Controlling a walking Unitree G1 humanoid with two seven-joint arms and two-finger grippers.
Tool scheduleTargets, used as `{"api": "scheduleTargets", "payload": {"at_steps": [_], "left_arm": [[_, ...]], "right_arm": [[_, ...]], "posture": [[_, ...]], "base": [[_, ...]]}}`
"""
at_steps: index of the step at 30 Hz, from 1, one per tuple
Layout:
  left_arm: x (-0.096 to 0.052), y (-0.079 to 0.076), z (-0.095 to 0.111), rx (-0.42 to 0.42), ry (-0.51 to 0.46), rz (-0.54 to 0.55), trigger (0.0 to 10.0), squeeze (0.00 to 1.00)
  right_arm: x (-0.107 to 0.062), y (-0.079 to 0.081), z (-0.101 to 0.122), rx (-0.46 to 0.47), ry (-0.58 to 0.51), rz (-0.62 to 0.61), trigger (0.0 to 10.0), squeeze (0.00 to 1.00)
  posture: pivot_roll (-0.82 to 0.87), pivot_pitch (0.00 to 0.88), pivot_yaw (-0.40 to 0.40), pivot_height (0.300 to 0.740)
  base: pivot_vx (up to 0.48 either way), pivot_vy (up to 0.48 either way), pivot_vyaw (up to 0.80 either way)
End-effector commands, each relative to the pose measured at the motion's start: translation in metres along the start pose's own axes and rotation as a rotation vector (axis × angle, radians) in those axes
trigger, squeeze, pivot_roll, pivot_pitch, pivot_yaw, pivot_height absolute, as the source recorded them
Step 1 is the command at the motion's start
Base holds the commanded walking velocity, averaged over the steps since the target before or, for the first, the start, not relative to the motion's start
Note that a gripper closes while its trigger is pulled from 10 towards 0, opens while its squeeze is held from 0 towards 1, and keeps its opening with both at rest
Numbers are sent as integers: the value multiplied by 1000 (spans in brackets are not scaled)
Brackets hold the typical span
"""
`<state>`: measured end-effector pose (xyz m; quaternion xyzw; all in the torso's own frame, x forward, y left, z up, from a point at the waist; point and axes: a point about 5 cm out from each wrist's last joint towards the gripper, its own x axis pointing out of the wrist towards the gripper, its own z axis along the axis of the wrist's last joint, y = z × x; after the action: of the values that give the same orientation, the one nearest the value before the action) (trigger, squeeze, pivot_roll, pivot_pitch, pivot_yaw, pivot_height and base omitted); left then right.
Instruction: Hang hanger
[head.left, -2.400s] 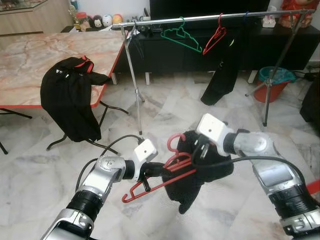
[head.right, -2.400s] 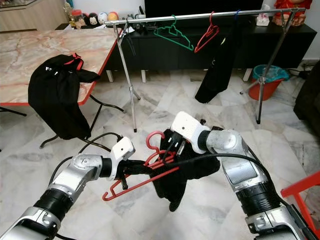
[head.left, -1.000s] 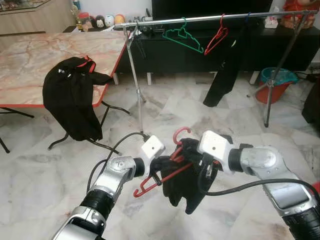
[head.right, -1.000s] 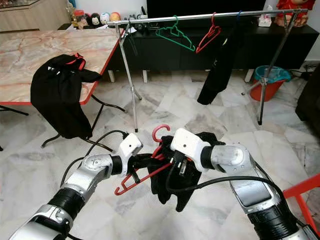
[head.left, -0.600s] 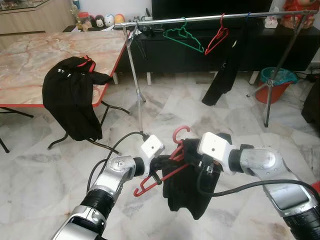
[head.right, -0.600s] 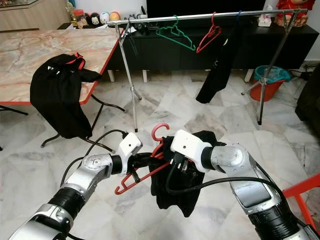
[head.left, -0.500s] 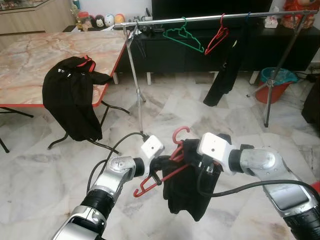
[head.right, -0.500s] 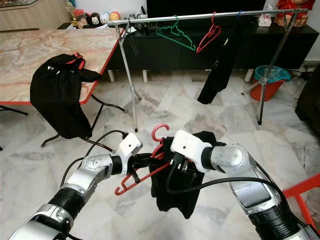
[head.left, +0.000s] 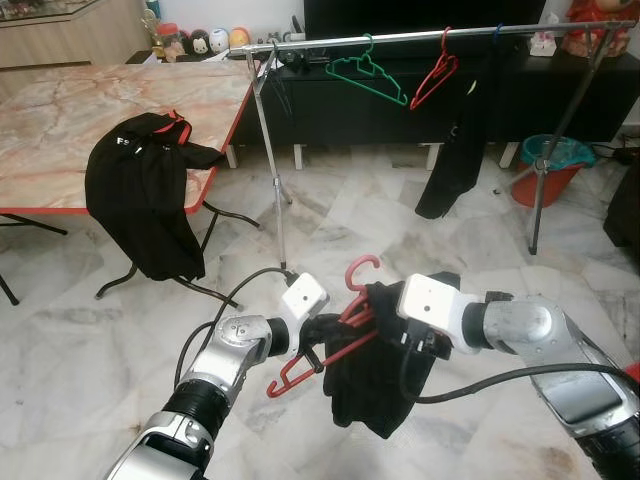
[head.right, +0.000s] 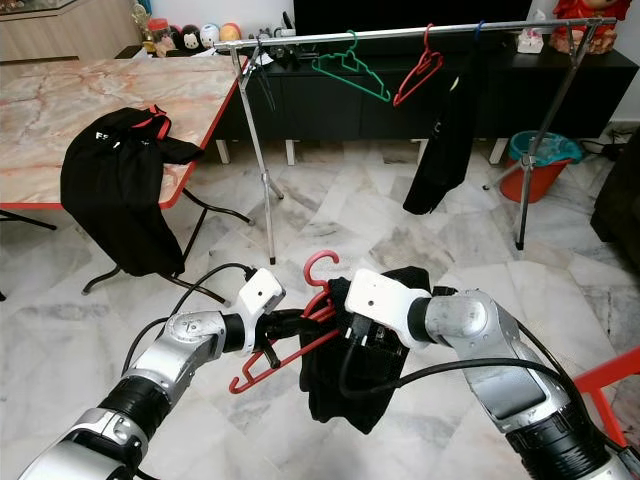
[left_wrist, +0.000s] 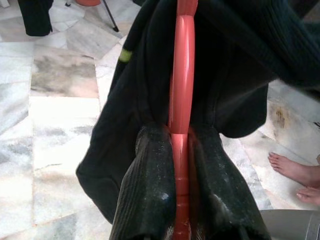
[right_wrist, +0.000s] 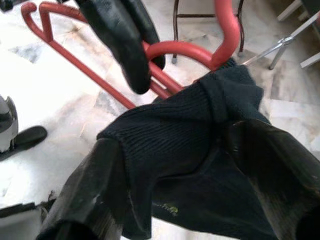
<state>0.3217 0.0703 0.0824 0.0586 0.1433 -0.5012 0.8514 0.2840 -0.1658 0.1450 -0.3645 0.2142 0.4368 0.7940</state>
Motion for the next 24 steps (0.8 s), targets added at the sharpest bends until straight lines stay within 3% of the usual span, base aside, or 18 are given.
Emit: {"api": "scheduleTargets", "payload": {"at_steps": [1, 7, 17, 18, 19, 24], "left_arm": [[-5, 13, 21, 23, -100, 61, 10000, 0], [-4, 13, 22, 17, -109, 67, 10000, 0], [-5, 14, 21, -1, -119, 71, 10000, 0], [-5, 14, 20, -3, -119, 70, 10000, 0], [-5, 14, 20, -3, -118, 69, 10000, 0], [-6, 14, 19, -8, -116, 65, 10000, 0]], "right_arm": [[3, 10, 0, -14, 10, 63, 10000, 1000], [-3, 9, 3, -26, 14, 64, 10000, 1000], [-15, -8, 1, -46, 40, -62, 10000, 996], [-16, -10, 1, -53, 55, -83, 10000, 894], [-16, -10, 1, -54, 59, -81, 10000, 0], [-14, -5, 0, -29, 62, -70, 10000, 0]], "posture": [[-261, 26, 43, 740], [-264, 30, 44, 740], [-278, 52, 51, 740], [-278, 52, 51, 740], [-280, 54, 52, 740], [-278, 62, 56, 740]], "base": [[0, 0, 0], [0, 0, 0], [0, 0, 0], [0, 0, 0], [0, 0, 0], [0, 0, 0]]}}
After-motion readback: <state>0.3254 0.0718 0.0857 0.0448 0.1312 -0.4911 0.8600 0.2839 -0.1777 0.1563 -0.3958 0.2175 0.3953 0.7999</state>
